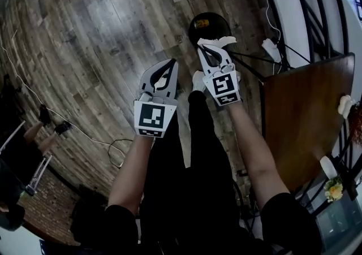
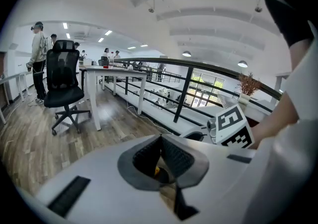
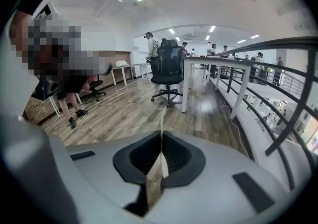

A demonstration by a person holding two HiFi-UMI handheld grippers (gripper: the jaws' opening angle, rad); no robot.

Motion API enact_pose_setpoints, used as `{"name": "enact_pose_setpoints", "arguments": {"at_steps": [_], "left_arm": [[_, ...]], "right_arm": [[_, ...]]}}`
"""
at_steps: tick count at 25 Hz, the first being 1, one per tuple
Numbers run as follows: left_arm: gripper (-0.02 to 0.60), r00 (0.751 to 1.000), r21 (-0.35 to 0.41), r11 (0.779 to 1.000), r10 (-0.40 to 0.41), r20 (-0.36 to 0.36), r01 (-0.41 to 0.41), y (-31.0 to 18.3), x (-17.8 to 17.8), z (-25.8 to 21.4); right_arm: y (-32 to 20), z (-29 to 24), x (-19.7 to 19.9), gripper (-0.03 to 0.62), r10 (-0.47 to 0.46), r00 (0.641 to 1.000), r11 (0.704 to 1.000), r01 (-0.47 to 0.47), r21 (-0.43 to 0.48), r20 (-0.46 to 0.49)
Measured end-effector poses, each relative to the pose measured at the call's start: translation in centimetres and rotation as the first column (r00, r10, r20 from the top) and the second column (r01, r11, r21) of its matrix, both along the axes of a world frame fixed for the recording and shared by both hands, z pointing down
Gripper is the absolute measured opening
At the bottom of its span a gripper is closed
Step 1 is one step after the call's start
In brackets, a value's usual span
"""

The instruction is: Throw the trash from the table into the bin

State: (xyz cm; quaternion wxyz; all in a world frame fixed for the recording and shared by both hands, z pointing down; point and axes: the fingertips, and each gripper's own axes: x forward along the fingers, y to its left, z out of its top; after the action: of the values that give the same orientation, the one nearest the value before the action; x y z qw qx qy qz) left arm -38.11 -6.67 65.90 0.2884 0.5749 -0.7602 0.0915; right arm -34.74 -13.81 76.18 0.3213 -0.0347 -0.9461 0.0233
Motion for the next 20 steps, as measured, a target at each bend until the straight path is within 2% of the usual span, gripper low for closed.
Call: {"name": "enact_pose_setpoints", "arguments": {"at_steps": [11,20], "left_arm": [[0.011,0.999,-0.052,0.998,0.038,-0.04,-0.04,-2.2,-0.2,12.6],[0.012,0.998,-0.099,0.994,0.045,-0.052,-0.05,-0.7,0.7,20.1]], "right_arm": [[-2.1,15.1,-0.5,0.017,0.051,0.997,0.998,-0.053,-0.033,-0.049],[-3.7,24.8,-0.3,0.018,0.096,0.993,0.994,-0.1,-0.052,-0.074]]}}
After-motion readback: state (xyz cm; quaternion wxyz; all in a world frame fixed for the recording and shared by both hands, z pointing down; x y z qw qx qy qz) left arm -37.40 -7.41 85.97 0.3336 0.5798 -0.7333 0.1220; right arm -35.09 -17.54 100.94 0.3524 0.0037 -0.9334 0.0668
